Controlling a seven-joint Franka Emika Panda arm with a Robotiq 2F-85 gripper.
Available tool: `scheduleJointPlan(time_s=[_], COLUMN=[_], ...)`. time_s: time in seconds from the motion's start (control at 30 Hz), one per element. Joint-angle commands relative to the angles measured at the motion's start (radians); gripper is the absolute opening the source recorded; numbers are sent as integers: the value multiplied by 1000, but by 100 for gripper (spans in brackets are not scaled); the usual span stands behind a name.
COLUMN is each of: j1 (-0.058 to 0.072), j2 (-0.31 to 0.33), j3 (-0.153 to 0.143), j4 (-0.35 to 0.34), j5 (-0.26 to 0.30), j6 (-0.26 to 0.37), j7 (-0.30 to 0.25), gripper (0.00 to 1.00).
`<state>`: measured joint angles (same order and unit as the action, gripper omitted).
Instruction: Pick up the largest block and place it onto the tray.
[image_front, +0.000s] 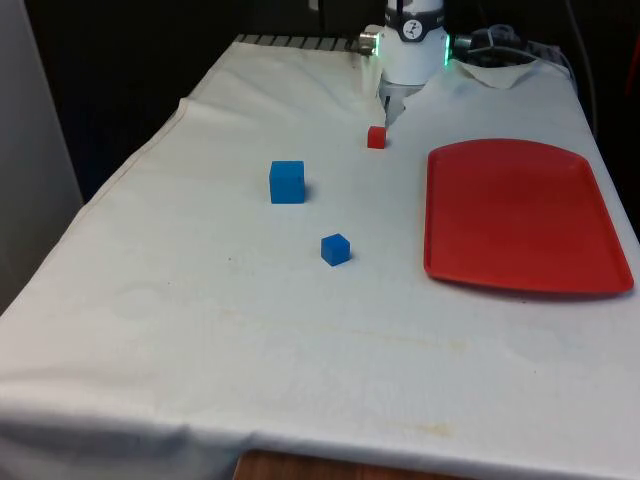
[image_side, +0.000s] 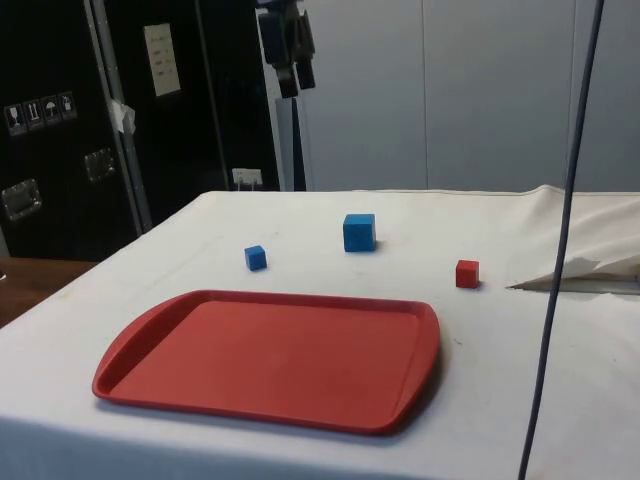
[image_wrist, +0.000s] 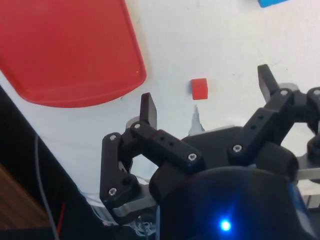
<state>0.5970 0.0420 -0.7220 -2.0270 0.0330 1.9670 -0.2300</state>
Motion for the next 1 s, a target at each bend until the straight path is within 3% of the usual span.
scheduleJointPlan(time_s=[0.0,0.23,0.27,0.5,0.53,0.73,0.83,0.97], j1=[-1,-9,-9,-19,-15,-25,-22,-28], j2=[-17,-25,-18,0,-5,34,45,72], j3=[-4,-27,-28,-55,-53,-81,-88,-99], j4=[-26,-95,-89,-141,-134,-171,-172,-193], j5=[-16,-17,-4,0,-3,21,21,53], j6=[28,101,87,179,159,250,254,311], j7=[0,-36,-41,-82,-73,-125,-128,-165], gripper=[100,100,100,100,100,100,100,100])
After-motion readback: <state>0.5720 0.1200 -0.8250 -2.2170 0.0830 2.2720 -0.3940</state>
